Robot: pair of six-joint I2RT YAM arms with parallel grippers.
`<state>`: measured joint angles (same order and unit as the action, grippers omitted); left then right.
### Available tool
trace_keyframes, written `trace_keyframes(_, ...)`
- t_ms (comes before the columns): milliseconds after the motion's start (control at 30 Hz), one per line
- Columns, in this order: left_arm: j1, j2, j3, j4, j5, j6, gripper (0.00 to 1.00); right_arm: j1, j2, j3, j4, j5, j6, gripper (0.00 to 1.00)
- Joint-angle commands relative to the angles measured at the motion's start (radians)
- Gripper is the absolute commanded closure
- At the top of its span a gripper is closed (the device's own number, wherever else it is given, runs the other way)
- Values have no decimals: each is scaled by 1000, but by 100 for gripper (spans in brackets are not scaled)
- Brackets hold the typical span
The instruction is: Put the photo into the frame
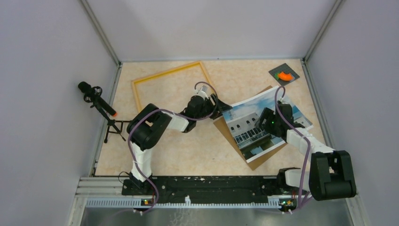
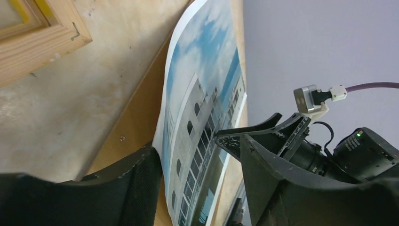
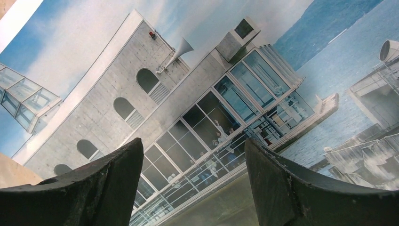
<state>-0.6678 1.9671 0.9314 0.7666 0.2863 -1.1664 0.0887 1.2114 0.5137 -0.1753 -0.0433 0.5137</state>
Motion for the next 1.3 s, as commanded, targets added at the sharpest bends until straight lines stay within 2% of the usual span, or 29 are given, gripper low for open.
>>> trace_keyframes(0, -8, 52, 29, 160, 51, -75, 38, -7, -2, -21, -1, -29, 21, 23)
trace_keyframes(67, -10, 61, 47, 108, 49, -69, 42, -7, -6, -18, -1, -31, 25, 23)
trace_keyframes(233, -22, 52, 85, -48, -25, 31, 59, -7, -28, -5, -23, -27, 27, 23)
trace_keyframes(333, -29, 40, 134, -147, -74, 133, 78, -7, -57, 0, -34, -25, 22, 22)
trace_keyframes(400, -28, 35, 170, -196, -75, 193, 98, -7, -84, 12, -46, -29, 8, 21)
trace_keyframes(433, -25, 25, 186, -224, -76, 227, 100, -6, -100, 24, -58, -29, -8, 20)
trace_keyframes(533, 4, -48, 231, -394, -63, 325, 100, -7, -151, 97, -137, -18, -71, 11)
trace_keyframes(600, 66, -119, 257, -552, -28, 407, 100, -7, -178, 148, -179, -31, -105, 5)
trace_keyframes(700, 236, -193, 331, -884, 15, 546, 100, -7, -205, 199, -194, -83, -102, 3)
trace_keyframes(833, 455, -283, 396, -1154, -136, 781, 100, -7, -198, 203, -121, -189, -62, 3)
trace_keyframes(933, 528, -280, 469, -1218, -315, 917, 100, -6, -163, 197, -78, -236, -50, 4)
trace_keyframes(1000, 547, -233, 542, -1271, -409, 949, 100, -6, -128, 203, -74, -254, -52, 4)
trace_keyframes(1133, 546, -105, 652, -1329, -456, 1036, 100, -6, -117, 204, -74, -282, -57, 4)
trace_keyframes(1267, 548, -15, 734, -1440, -485, 1046, 100, -5, -117, 201, -70, -296, -59, 4)
